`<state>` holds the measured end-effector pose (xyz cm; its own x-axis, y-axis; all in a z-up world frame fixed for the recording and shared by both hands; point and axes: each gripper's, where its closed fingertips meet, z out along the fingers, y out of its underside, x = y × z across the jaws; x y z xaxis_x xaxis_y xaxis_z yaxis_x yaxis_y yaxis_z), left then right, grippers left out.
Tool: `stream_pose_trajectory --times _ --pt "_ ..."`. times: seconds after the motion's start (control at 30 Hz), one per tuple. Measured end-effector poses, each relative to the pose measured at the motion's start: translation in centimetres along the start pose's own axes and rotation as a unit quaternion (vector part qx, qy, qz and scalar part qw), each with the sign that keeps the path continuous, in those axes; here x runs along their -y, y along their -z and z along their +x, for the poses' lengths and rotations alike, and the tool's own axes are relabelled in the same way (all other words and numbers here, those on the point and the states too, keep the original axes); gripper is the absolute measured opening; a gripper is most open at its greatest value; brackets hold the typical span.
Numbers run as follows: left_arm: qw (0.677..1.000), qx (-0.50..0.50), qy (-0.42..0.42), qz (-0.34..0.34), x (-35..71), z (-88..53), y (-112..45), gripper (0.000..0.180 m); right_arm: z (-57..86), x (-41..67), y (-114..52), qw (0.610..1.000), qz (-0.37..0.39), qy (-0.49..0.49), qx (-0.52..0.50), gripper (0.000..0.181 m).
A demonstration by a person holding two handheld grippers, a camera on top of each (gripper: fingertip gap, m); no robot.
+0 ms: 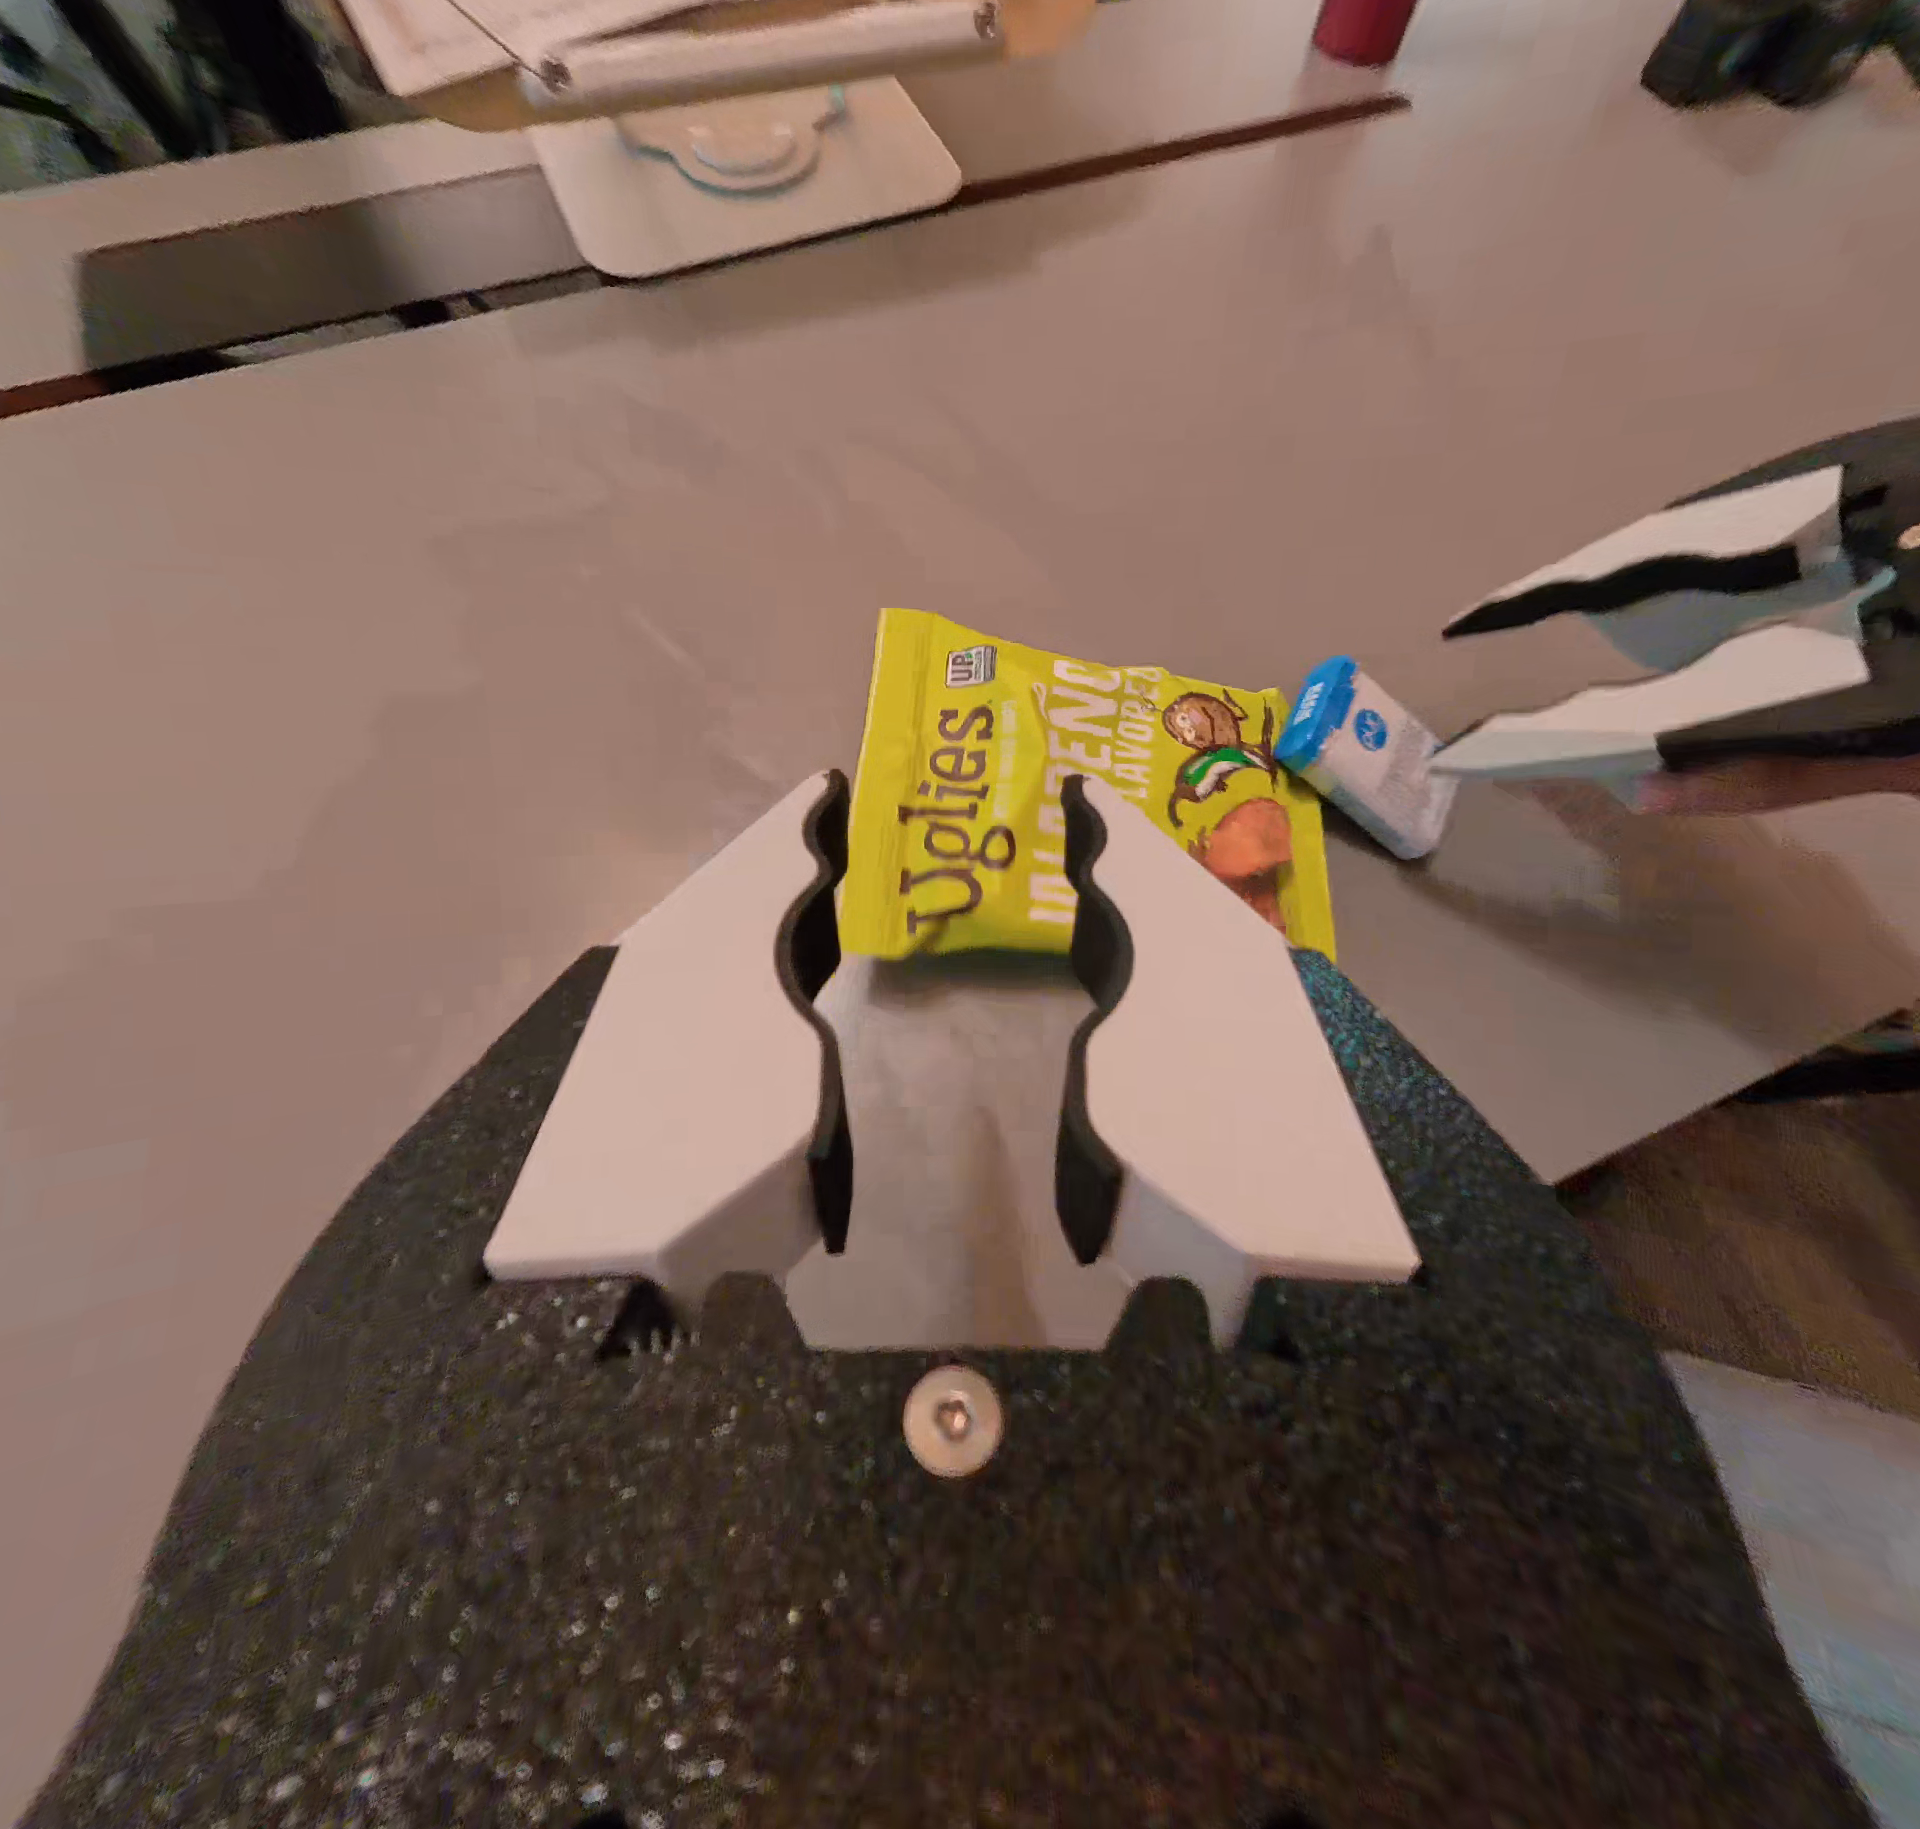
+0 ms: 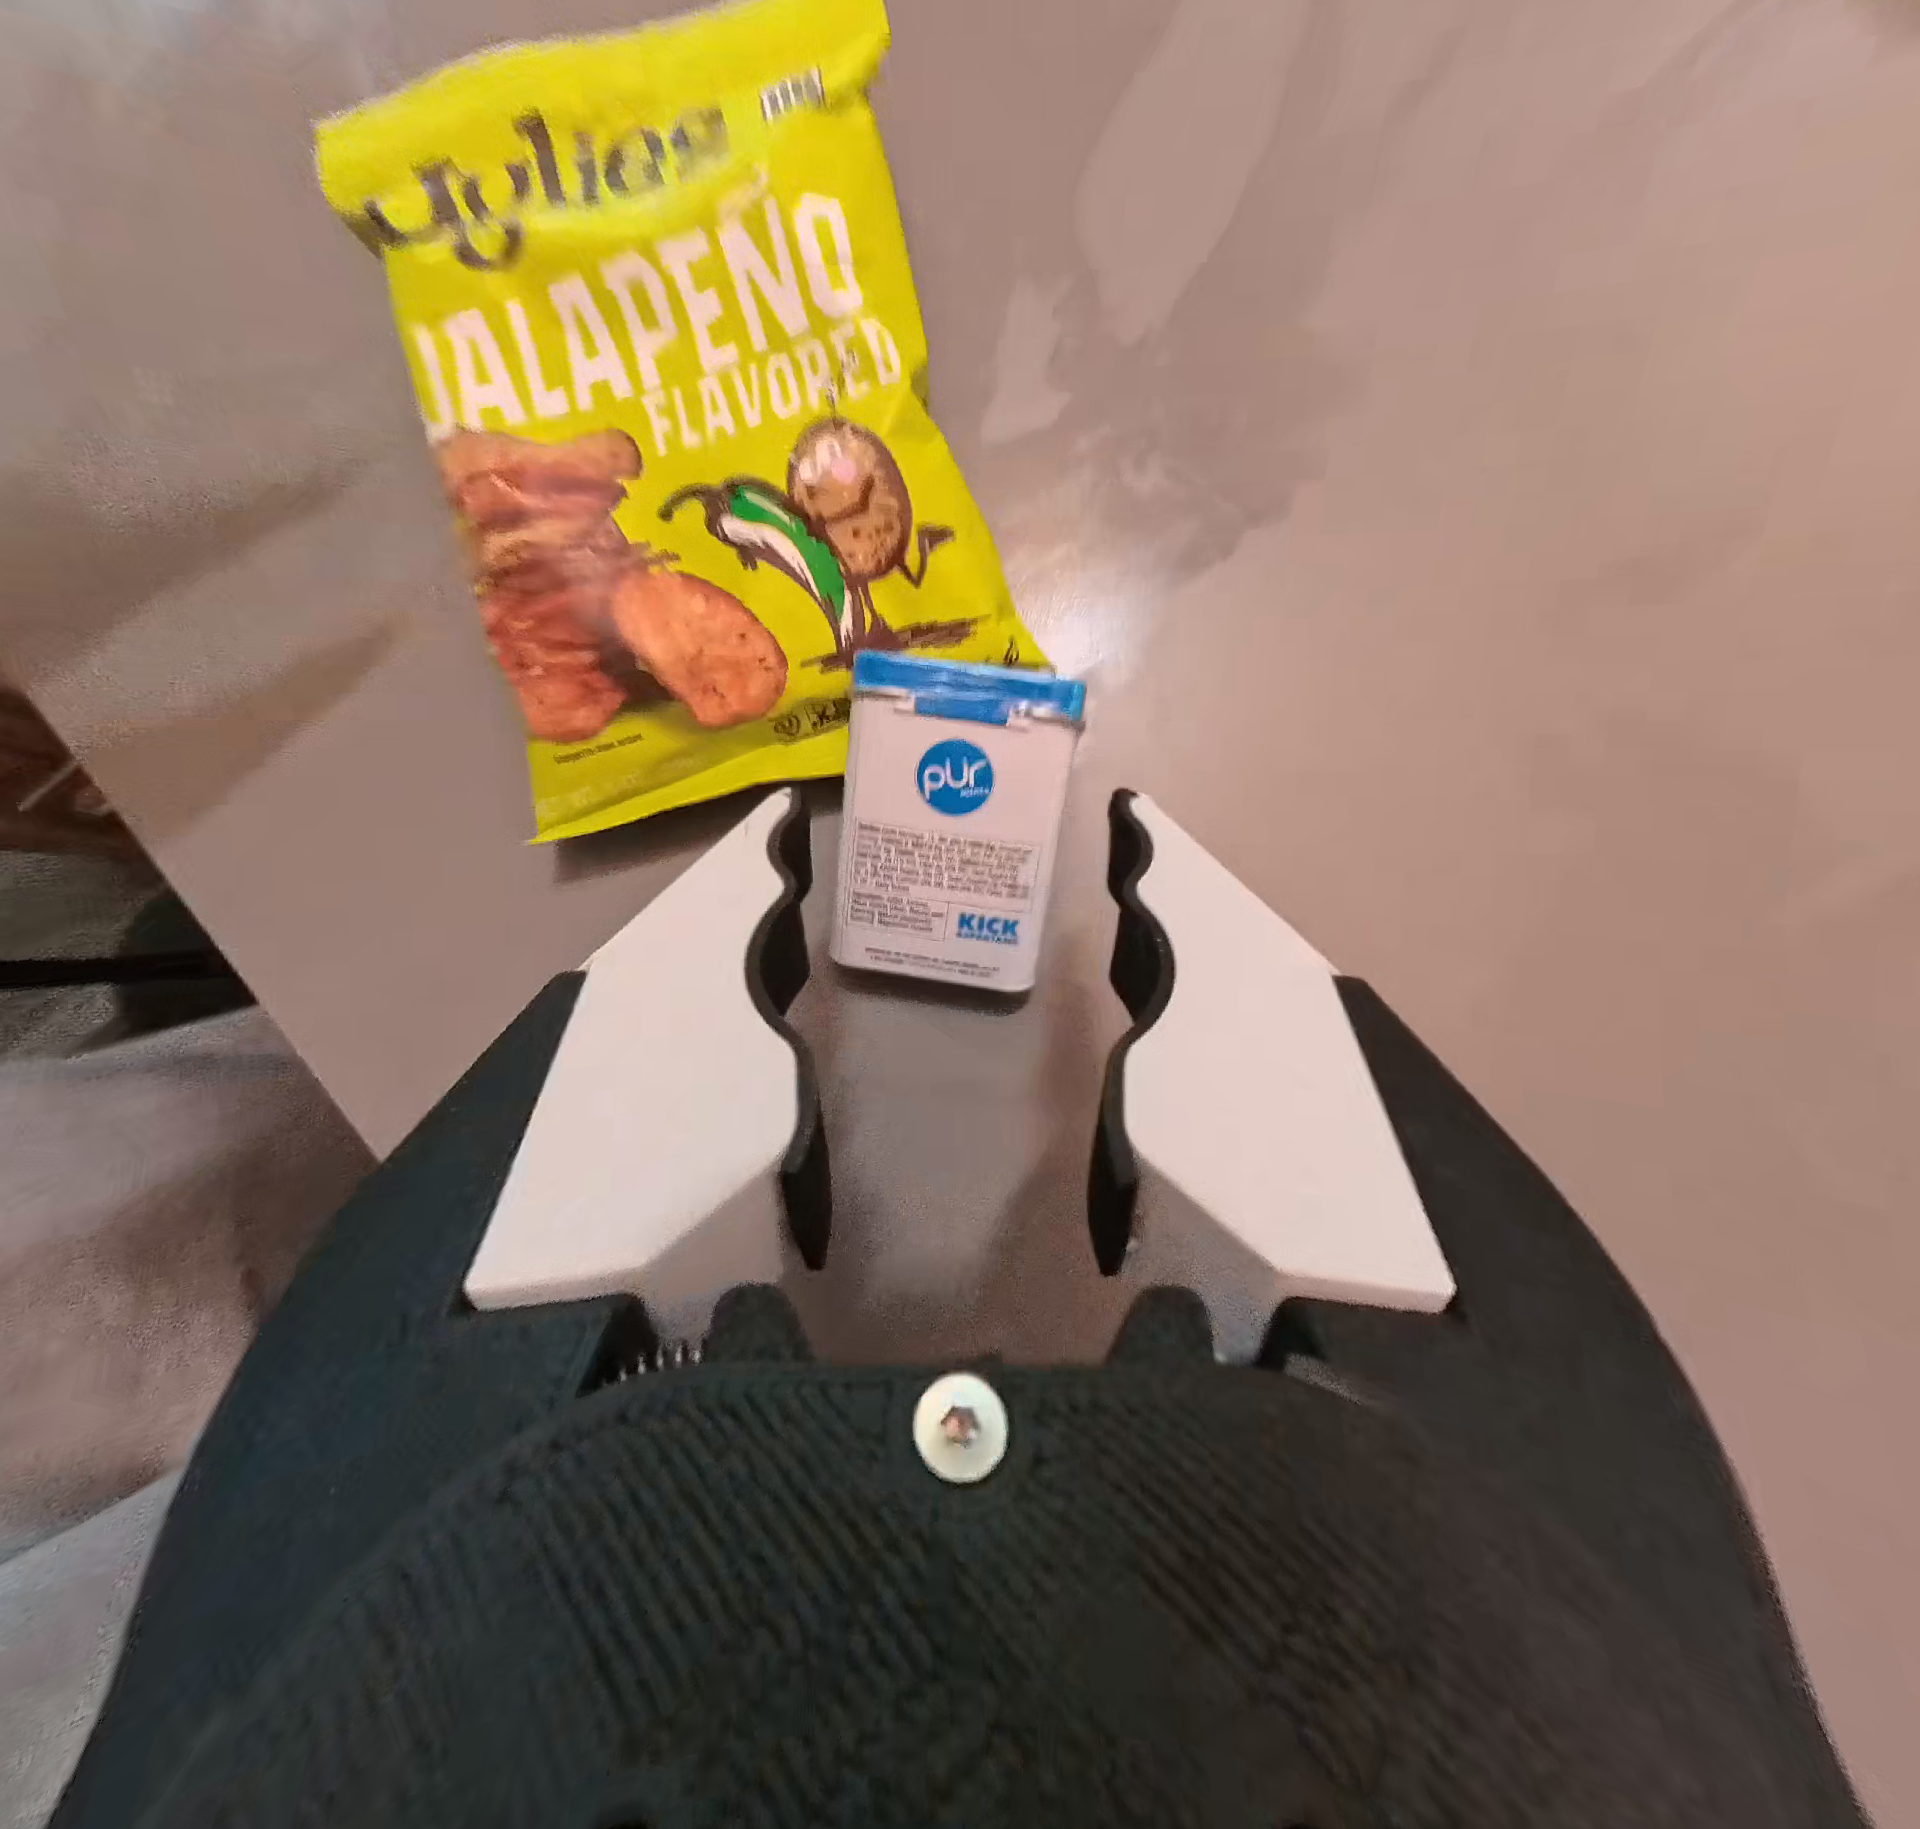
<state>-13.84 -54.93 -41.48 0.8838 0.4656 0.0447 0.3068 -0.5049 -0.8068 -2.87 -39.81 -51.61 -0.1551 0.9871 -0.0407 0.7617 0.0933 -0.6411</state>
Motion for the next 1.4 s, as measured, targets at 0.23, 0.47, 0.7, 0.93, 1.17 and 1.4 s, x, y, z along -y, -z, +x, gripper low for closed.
stream_pose_trajectory --times 0.23,0.47,0.7,0.93,1.17,1.4 --pt "0.982 0.180 0.045 0.038 -5.5 -1.3 15.2 0.066 -10.9 10.5 4.0 0.970 0.163 0.117 0.136 0.097" --pt "0.922 0.353 0.132 0.086 -15.3 0.0 33.6 0.071 -35.6 12.9 6.2 0.843 0.212 0.316 0.380 0.102" --pt "0.818 0.524 0.225 0.074 -31.8 5.7 48.7 0.085 -53.9 7.9 10.4 0.725 0.244 0.409 0.497 0.092" --pt "0.745 0.619 0.250 -0.009 -49.8 3.4 59.8 0.082 -65.3 2.6 10.9 0.717 0.210 0.421 0.514 0.091" --pt "0.838 0.494 0.220 0.077 -53.6 -4.7 58.6 0.087 -65.0 -2.3 10.7 0.765 0.128 0.426 0.466 0.090" --pt "0.852 0.460 0.218 0.126 -53.3 -8.9 56.6 0.056 -61.8 -4.7 10.7 0.811 0.076 0.408 0.412 0.089"
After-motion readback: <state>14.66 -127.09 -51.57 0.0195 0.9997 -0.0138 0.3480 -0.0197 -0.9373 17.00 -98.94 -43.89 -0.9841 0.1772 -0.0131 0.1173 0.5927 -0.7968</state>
